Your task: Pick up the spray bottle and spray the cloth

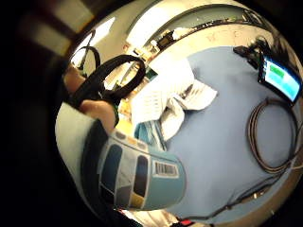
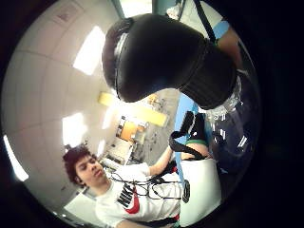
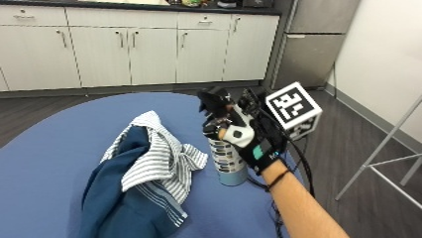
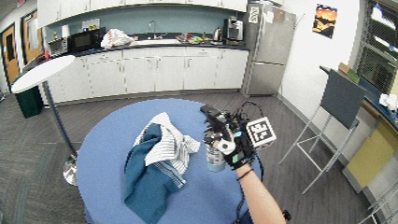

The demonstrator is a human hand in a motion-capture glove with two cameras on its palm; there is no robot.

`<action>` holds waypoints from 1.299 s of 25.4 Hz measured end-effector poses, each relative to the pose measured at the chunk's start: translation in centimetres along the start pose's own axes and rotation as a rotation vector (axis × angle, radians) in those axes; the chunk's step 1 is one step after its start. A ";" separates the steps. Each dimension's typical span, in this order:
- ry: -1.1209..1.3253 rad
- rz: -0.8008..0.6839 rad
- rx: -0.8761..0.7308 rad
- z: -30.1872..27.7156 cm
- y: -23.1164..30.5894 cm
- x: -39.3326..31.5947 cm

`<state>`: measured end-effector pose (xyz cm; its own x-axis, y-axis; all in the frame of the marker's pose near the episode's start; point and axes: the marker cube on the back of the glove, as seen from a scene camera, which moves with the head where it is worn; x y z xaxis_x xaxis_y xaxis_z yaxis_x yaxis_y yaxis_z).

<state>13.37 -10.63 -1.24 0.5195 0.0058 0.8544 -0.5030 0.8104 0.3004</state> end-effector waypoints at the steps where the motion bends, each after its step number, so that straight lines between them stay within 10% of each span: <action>1: 0.008 0.018 -0.044 0.4 -0.9 -0.8; 13: 0.102 0.346 -0.393 4.7 -2.7 1.4; 33: 0.158 0.392 -0.483 5.7 -2.5 1.8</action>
<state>11.63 -15.96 2.02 0.4743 0.4117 0.7782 -0.3275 0.9030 -0.2781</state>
